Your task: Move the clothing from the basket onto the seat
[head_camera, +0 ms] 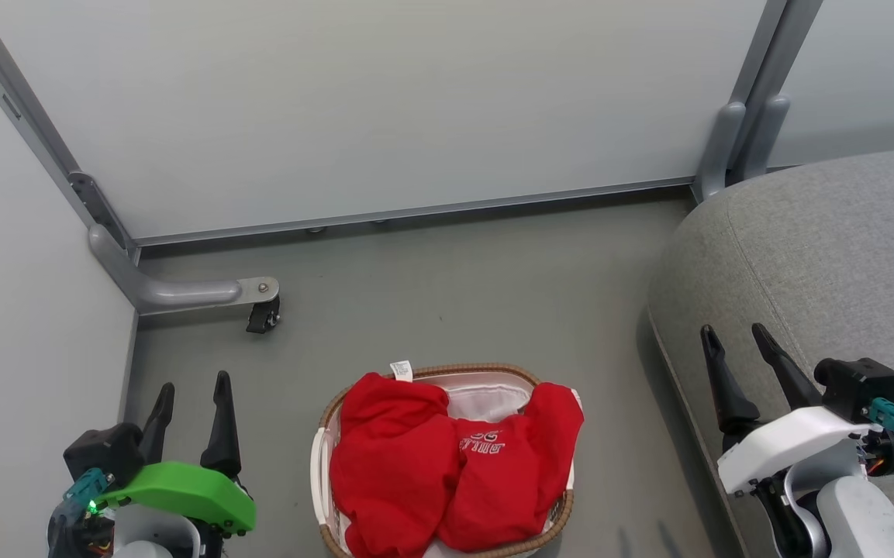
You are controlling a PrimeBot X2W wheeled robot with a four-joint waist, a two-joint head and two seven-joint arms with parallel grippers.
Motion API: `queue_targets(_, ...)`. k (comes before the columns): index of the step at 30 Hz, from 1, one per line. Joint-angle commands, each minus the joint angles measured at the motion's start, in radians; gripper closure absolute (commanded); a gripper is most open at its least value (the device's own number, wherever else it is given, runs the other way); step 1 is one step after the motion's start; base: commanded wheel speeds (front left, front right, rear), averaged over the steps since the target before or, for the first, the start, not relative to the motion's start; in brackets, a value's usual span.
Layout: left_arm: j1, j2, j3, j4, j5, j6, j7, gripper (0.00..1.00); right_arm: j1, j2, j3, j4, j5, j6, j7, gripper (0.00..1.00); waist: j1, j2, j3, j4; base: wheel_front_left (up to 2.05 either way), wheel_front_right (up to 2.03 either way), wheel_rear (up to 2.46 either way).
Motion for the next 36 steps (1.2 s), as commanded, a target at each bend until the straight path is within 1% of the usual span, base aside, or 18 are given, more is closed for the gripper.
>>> queue_targets(1,-0.018,0.004,0.002,-0.002,0.029,-0.004,-0.011,0.0,-0.019,-0.008,0.002,-0.002,-0.029,0.0,-0.011,0.0,0.0,0.0,0.0,0.0,0.0,0.0,0.0)
queue_targets(19,-0.009,-0.003,0.001,0.006,0.161,-0.005,-0.049,0.0,-0.019,-0.003,-0.001,0.02,-0.163,0.0,-0.049,0.0,0.0,0.0,-0.001,0.007,0.0,0.0,0.0)
queue_targets(27,-0.002,-0.008,-0.004,0.0,0.192,-0.005,-0.064,0.0,-0.023,-0.006,0.01,0.023,-0.219,0.0,-0.064,0.0,0.0,0.0,0.008,0.004,0.0,0.0,0.0)
queue_targets(32,-0.029,-0.011,-0.012,0.001,0.212,-0.006,-0.073,0.0,-0.051,-0.008,0.014,0.004,-0.257,0.0,-0.073,0.0,0.0,0.0,0.054,-0.007,0.0,0.0,0.0)
queue_targets(36,-0.058,-0.014,-0.029,0.009,0.223,-0.006,-0.081,0.0,-0.083,0.004,0.01,-0.023,-0.287,0.0,-0.081,0.0,0.0,0.0,0.114,-0.025,0.0,0.0,0.0)
